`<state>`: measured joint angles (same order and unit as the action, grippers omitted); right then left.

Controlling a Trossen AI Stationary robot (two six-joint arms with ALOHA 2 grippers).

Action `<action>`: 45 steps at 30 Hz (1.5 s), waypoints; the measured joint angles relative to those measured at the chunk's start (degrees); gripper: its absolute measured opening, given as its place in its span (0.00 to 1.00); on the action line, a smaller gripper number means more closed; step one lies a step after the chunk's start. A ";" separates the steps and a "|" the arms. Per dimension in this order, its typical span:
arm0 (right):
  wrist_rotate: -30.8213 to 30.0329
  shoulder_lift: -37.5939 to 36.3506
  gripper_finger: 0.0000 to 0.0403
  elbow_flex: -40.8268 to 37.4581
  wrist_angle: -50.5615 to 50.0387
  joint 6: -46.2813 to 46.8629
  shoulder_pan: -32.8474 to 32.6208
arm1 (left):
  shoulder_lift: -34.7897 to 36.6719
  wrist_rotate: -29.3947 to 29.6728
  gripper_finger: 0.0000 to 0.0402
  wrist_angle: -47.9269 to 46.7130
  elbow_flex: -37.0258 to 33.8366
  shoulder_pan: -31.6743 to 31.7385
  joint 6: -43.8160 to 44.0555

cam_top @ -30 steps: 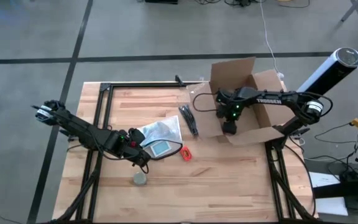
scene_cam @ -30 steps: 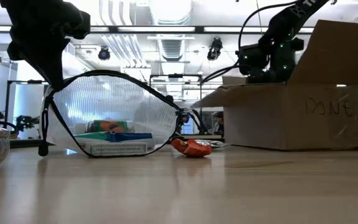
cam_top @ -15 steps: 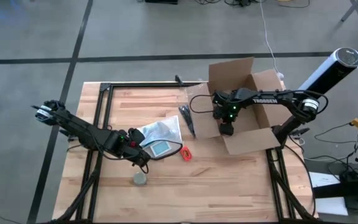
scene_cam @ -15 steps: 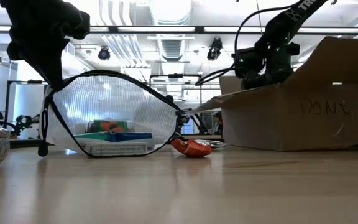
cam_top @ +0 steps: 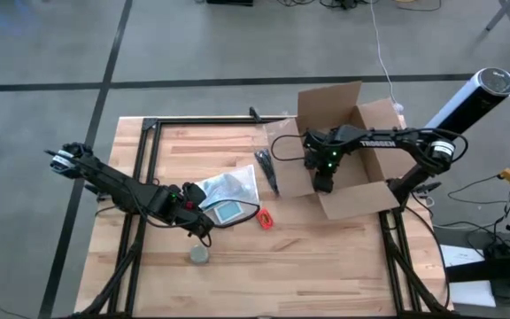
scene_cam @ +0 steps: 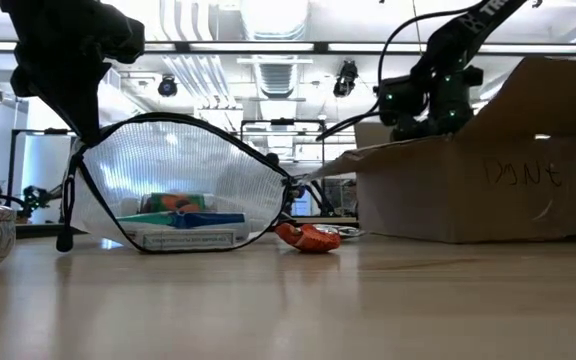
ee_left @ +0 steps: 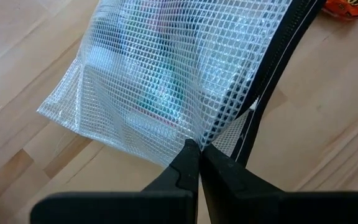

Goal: Unpack boxes

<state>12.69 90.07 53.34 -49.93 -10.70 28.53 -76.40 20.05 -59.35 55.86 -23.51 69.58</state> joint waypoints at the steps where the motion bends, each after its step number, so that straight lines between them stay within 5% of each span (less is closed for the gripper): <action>1: 0.05 -0.34 0.03 -0.10 0.01 0.46 0.05 | 0.00 0.00 0.00 0.00 0.00 0.00 -0.02; 9: -0.34 -3.35 0.09 -0.26 -0.22 2.44 0.70 | 0.00 0.04 0.00 -0.04 0.00 0.00 -0.55; 22: 2.00 -6.93 0.65 -0.26 -2.69 2.65 0.85 | 0.00 0.28 0.00 -0.09 0.00 0.00 -0.66; 28: 2.65 -4.73 0.80 -0.28 -4.13 1.65 0.59 | 0.00 0.31 0.00 -0.12 0.00 0.00 -0.66; 45: 8.35 6.07 0.78 0.02 3.10 3.62 0.48 | 0.00 -0.02 0.00 -0.25 -0.08 0.00 -0.05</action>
<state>21.05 96.14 53.36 -46.83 -7.08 29.02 -76.40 20.03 -59.60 55.78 -23.51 69.53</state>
